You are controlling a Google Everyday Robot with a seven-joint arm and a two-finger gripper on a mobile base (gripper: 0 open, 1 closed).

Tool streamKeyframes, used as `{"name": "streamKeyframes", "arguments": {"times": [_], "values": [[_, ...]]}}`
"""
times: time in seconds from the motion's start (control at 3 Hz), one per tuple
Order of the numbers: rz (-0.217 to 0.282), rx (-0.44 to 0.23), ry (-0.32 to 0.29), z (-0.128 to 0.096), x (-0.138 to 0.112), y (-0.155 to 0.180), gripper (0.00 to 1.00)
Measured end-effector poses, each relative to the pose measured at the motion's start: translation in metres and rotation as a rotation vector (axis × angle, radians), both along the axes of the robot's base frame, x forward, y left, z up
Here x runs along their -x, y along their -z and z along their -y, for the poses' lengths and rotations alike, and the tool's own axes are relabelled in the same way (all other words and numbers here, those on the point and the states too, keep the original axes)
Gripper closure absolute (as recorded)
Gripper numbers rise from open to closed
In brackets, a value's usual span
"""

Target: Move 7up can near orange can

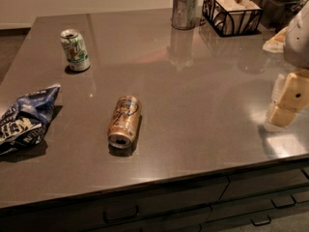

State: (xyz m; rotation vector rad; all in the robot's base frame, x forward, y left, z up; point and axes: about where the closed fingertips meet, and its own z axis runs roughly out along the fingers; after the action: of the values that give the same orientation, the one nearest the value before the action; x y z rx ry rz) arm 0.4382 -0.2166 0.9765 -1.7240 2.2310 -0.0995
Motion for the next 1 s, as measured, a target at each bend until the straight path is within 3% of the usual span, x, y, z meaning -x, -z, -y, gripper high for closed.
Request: {"name": "streamKeyframes", "arguments": {"times": [0.33,0.67,1.0], "values": [[0.000,0.000,0.000,0.000,0.000,0.000,0.00],[0.029,-0.068,-0.010,-0.031,-0.024,-0.003,0.00],[0.058,-0.164,-0.019,-0.078,-0.061,-0.003,0.00]]}}
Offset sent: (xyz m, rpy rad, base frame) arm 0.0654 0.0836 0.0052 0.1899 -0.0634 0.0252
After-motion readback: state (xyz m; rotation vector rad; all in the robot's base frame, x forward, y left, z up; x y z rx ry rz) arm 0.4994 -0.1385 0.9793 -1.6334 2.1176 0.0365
